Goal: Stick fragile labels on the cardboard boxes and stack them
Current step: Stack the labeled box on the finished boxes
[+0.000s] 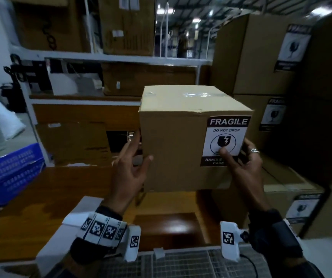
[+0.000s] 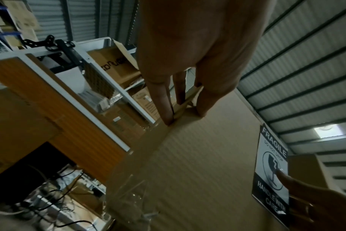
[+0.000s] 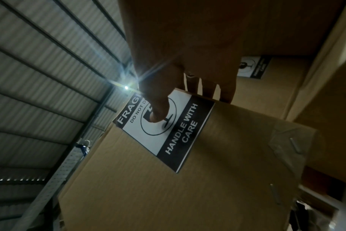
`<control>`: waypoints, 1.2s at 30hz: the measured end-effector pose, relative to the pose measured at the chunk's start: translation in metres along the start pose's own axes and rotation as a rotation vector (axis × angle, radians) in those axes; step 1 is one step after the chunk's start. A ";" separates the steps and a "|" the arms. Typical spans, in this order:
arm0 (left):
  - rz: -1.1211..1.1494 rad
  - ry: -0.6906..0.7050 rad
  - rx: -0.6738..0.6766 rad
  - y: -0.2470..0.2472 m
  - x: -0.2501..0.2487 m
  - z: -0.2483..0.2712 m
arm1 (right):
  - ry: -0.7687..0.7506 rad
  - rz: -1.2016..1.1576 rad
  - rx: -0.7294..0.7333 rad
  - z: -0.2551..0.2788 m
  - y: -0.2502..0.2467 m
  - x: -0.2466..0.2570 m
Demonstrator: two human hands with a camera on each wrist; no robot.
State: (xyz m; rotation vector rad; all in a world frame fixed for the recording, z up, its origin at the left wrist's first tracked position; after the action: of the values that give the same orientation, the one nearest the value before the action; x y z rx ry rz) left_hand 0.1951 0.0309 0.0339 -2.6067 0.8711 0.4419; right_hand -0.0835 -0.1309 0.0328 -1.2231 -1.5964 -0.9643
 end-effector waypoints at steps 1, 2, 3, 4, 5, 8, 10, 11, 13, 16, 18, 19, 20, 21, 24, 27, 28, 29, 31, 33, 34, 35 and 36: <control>-0.004 0.010 -0.002 0.002 -0.008 -0.003 | -0.016 0.002 -0.008 0.002 -0.007 0.006; -0.003 0.021 -0.002 0.006 -0.017 -0.006 | -0.028 -0.002 -0.011 0.003 -0.015 0.011; 0.007 0.032 -0.002 0.010 -0.025 -0.010 | -0.039 -0.008 -0.014 0.003 -0.022 0.016; 0.027 0.038 0.000 0.016 -0.034 -0.014 | -0.050 -0.015 -0.019 0.003 -0.030 0.021; 0.051 0.044 0.003 0.022 -0.042 -0.018 | -0.061 -0.024 -0.026 0.002 -0.040 0.027; 0.042 0.082 0.011 0.046 -0.065 -0.032 | -0.091 -0.052 -0.056 -0.002 -0.071 0.039; 0.016 0.118 0.016 0.067 -0.080 -0.039 | -0.109 -0.052 -0.072 -0.007 -0.096 0.045; 0.003 0.130 0.021 0.079 -0.088 -0.042 | -0.112 -0.045 -0.080 -0.010 -0.108 0.047; -0.034 0.143 0.026 0.105 -0.103 -0.045 | -0.120 -0.045 -0.097 -0.014 -0.137 0.050; -0.045 0.145 0.041 0.146 -0.122 -0.046 | -0.130 -0.036 -0.107 -0.023 -0.181 0.050; -0.038 0.140 0.053 0.172 -0.131 -0.045 | -0.136 -0.019 -0.115 -0.031 -0.209 0.047; -0.045 0.139 0.055 0.184 -0.134 -0.045 | -0.138 -0.014 -0.119 -0.035 -0.221 0.044; -0.052 0.136 0.056 0.195 -0.138 -0.044 | -0.137 -0.013 -0.123 -0.039 -0.233 0.040; -0.055 0.131 0.056 0.206 -0.140 -0.043 | -0.134 -0.014 -0.126 -0.043 -0.243 0.037; -0.034 0.088 0.061 0.234 -0.142 -0.039 | -0.115 -0.011 -0.121 -0.053 -0.265 0.022; -0.040 0.059 0.071 0.255 -0.137 -0.032 | -0.082 0.013 -0.112 -0.066 -0.278 0.003; -0.042 0.053 0.072 0.261 -0.135 -0.029 | -0.073 0.021 -0.113 -0.071 -0.282 -0.003; -0.039 0.042 0.073 0.266 -0.133 -0.026 | -0.068 0.032 -0.113 -0.075 -0.284 -0.008; -0.032 0.023 0.073 0.274 -0.130 -0.024 | -0.057 0.044 -0.120 -0.082 -0.287 -0.017; -0.069 0.042 0.066 0.277 -0.130 -0.025 | -0.060 0.055 -0.133 -0.087 -0.289 -0.023; -0.094 0.057 0.064 0.278 -0.131 -0.026 | -0.075 0.077 -0.152 -0.088 -0.290 -0.024; -0.111 0.065 0.064 0.279 -0.133 -0.027 | -0.093 0.111 -0.188 -0.087 -0.292 -0.025; -0.117 0.065 0.064 0.280 -0.132 -0.027 | -0.113 0.161 -0.242 -0.085 -0.293 -0.024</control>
State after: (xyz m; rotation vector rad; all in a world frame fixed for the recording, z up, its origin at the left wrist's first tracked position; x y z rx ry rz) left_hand -0.0757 -0.1223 0.0458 -2.6085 0.7360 0.2938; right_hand -0.3506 -0.2799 0.0171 -1.5717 -1.4714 -1.0212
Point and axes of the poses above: each hand's wrist, its own z-axis away from the middle knuckle, its own y-axis out of the palm, x = y × z, the point moved 10 cm from there along -z, towards the middle knuckle, and after that the axes turned 15 degrees about y, right-handed, at the moved point
